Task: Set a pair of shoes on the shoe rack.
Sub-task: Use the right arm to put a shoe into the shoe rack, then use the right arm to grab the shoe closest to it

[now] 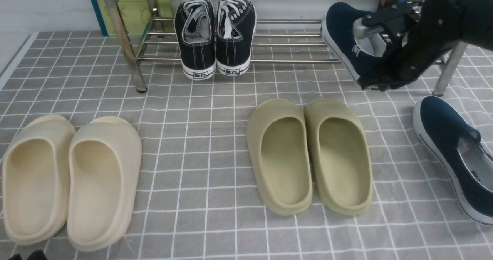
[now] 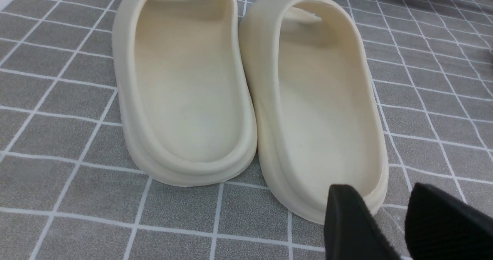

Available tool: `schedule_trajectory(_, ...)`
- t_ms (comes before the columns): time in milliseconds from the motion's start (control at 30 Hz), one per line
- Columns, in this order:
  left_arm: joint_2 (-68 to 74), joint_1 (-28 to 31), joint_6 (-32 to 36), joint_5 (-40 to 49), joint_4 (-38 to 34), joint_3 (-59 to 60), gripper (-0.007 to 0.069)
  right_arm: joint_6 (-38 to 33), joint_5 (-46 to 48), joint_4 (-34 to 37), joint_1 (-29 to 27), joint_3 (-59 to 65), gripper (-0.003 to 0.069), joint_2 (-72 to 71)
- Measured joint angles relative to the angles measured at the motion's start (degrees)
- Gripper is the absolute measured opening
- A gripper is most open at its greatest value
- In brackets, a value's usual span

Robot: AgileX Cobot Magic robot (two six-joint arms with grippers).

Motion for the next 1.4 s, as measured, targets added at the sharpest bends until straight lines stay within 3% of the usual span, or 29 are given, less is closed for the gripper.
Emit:
schedule_trajectory(333,0.0,0.0,0.0,0.2,0.0,0.0,0.0239,0.2,-3.4,2.3,0.0,-2.9,-0.0003,1.7)
schedule_trajectory(967,0.0,0.0,0.0,0.2,0.0,0.0,0.0239,2.1,-5.0,-1.1,0.0,-6.5,0.0007,2.9)
schedule_trajectory(1067,0.0,0.0,0.0,0.2,0.0,0.0,0.0239,4.2,-3.9,-2.2,0.0,-6.7,0.0038,2.9)
schedule_trajectory(1133,0.0,0.0,0.0,0.2,0.0,0.0,0.0239,5.2,-0.2,-2.5,0.0,-7.4,0.0098,2.1)
schedule_trajectory(1400,0.0,0.0,0.0,0.2,0.0,0.0,0.0239,5.8,20.4,-6.2,-0.1,-11.7,0.0400,-7.8)
